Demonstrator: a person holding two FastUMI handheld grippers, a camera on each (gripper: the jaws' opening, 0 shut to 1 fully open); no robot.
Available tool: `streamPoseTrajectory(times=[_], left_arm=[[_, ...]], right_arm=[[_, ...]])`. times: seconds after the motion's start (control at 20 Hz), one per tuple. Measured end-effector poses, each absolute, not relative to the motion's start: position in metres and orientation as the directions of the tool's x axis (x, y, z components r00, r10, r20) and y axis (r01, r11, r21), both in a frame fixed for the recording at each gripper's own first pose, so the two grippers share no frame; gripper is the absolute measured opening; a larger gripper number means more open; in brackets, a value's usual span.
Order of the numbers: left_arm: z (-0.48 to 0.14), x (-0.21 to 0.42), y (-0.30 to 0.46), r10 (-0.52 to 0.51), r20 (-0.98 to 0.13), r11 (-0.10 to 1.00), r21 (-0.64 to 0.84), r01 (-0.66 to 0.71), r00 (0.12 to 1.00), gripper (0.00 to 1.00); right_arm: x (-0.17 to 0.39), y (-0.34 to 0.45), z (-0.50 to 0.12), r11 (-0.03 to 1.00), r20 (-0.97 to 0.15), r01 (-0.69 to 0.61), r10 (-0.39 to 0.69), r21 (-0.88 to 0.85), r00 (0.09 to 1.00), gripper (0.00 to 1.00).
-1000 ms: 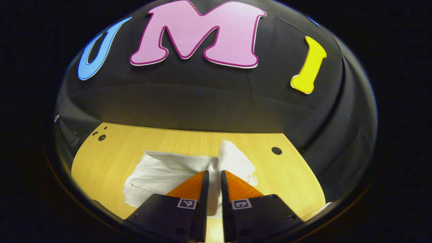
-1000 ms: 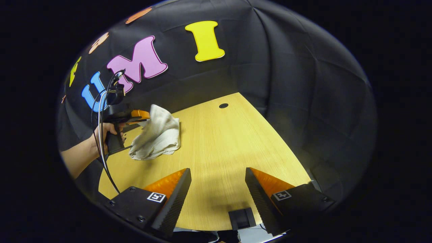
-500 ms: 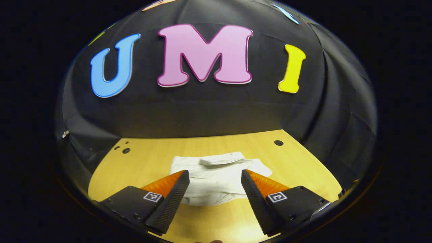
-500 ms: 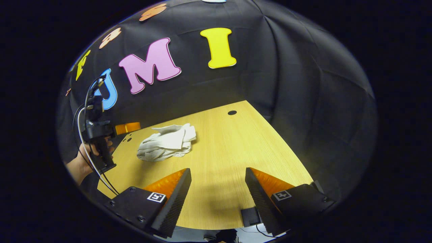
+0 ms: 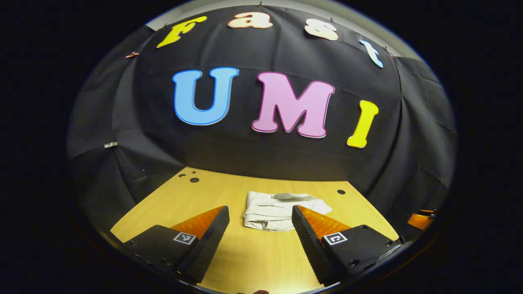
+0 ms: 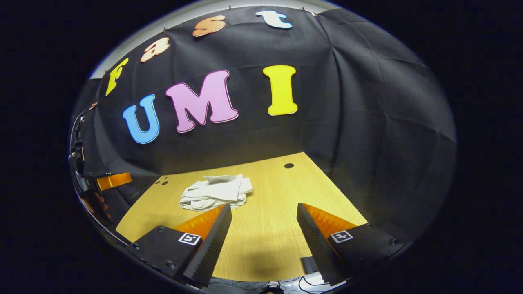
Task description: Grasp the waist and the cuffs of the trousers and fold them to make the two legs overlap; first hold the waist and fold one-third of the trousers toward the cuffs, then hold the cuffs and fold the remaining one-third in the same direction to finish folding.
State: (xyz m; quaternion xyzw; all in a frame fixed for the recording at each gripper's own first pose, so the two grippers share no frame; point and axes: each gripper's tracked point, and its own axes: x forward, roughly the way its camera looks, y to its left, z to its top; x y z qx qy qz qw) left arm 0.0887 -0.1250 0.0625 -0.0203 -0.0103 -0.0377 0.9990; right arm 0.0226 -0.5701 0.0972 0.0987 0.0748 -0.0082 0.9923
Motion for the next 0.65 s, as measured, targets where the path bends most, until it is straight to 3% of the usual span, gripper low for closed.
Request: streamPoseTrajectory(times=[0.2, 0.65], left_arm=[[0.043, 0.017, -0.096, -0.061, 0.024, 0.993, -0.102, 0.063, 0.998, 0.96], [-0.037, -0.064, -0.076, -0.042, -0.039, 0.999, -0.014, 0.041, 0.998, 0.96]], right_arm=[[-0.008, -0.561, 0.094, 0.981, -0.134, 0.028, -0.002, 0.192, 0.991, 0.98], [-0.050, -0.560, 0.066, 0.987, -0.169, 0.061, -0.035, 0.152, 0.985, 0.98]])
